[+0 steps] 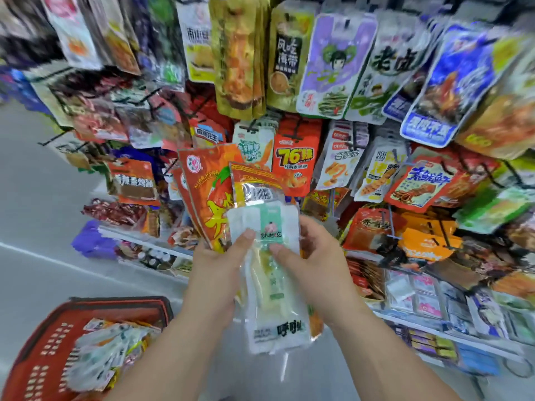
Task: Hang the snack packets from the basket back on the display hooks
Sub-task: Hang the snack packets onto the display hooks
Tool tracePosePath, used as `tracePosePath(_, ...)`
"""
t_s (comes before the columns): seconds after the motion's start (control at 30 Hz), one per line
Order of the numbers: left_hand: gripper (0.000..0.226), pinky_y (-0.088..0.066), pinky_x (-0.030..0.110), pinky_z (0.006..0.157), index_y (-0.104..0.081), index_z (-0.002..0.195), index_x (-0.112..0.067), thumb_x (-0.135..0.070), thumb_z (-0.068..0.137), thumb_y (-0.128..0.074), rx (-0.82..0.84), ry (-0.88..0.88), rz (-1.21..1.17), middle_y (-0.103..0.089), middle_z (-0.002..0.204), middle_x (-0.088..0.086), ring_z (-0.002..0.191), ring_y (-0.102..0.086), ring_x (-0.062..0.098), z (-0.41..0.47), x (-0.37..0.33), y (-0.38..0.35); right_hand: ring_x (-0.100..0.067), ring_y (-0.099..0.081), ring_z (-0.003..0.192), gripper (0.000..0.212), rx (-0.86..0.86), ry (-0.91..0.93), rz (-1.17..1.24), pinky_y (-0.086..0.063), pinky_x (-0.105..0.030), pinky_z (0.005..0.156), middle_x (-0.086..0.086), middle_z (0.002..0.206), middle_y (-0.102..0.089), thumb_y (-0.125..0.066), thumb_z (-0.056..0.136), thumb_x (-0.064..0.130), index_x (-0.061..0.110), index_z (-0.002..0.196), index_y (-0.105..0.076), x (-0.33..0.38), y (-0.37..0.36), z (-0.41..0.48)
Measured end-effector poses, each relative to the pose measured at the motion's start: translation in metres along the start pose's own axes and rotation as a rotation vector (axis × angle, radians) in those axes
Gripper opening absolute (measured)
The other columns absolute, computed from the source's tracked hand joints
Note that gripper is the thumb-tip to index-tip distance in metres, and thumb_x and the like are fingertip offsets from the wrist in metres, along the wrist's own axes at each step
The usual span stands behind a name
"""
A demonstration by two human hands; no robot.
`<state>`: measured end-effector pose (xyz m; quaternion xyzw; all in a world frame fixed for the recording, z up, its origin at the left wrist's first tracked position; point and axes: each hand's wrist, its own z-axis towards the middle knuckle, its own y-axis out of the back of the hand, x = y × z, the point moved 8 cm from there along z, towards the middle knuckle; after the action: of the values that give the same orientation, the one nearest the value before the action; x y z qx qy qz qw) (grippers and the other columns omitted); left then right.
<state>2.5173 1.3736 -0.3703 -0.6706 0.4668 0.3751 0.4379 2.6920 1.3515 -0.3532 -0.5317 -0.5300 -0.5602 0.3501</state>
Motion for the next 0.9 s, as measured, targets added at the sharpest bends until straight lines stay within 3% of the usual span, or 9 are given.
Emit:
tracePosePath(0.17,0.028,-0.057,0.039,0.089,-0.072,0.118,-0.019,-0.017,0.090,-0.078,0.048,-0.129,0.048,-0.081,0.099,-0.009,0.092,-0.077,0.008,-0.003,-0.077,0.019,-0.021,-0.073,0.103,0.036,-0.010,0.035,0.187,-0.062,-0.044,0.086,0.004,0.109,-0.076,-0.076,0.091,0.008,0.034,0.115,-0.066,0.060,-0.028,-0.009)
tracePosePath(0.3,0.030,-0.059,0.051,0.093,-0.072,0.121,-0.017,-0.016,0.091,-0.076,0.081,-0.132,0.005,-0.081,0.108,0.002,0.102,-0.077,0.026,0.002,-0.115,0.023,-0.024,-0.073,0.103,0.030,-0.048,0.056,0.286,-0.058,-0.055,0.094,-0.001,0.109,-0.076,-0.072,0.092,0.001,0.021,0.113,-0.063,0.098,-0.037,-0.006)
tracePosePath(0.43,0.025,-0.061,0.043,0.076,-0.068,0.119,-0.017,-0.014,0.095,-0.073,0.093,-0.153,-0.035,-0.081,0.103,0.005,0.090,-0.079,0.024,0.003,-0.143,0.011,-0.020,-0.075,0.101,0.029,-0.047,0.090,0.293,-0.059,-0.054,0.094,0.000,0.109,-0.078,-0.072,0.093,0.002,0.019,0.115,-0.066,0.132,-0.029,0.005)
tracePosePath(0.67,0.030,-0.057,0.061,0.094,-0.068,0.123,-0.018,-0.015,0.094,-0.075,0.003,-0.201,-0.080,-0.080,0.109,0.007,0.102,-0.076,0.034,0.030,-0.178,-0.004,-0.024,-0.076,0.098,0.029,0.017,0.165,0.328,-0.059,-0.057,0.092,-0.003,0.108,-0.078,-0.071,0.094,0.002,0.020,0.116,-0.063,0.170,-0.025,0.052)
tracePosePath(0.83,0.060,-0.059,0.064,0.088,-0.065,0.125,-0.018,-0.025,0.073,-0.094,-0.119,-0.233,-0.087,-0.081,0.102,0.006,0.094,-0.078,0.035,0.043,-0.191,-0.004,-0.023,-0.076,0.098,0.032,0.103,0.178,0.304,-0.060,-0.055,0.091,0.000,0.107,-0.079,-0.073,0.093,0.005,0.025,0.118,-0.069,0.183,-0.038,0.083)
tracePosePath(0.9,0.048,-0.061,0.059,0.081,-0.066,0.123,-0.017,-0.018,0.081,-0.088,-0.141,-0.245,-0.092,-0.081,0.100,0.008,0.088,-0.079,0.035,0.050,-0.197,-0.003,-0.024,-0.077,0.098,0.031,0.125,0.176,0.314,-0.060,-0.055,0.090,-0.001,0.107,-0.079,-0.072,0.093,0.004,0.024,0.117,-0.071,0.190,-0.043,0.092)
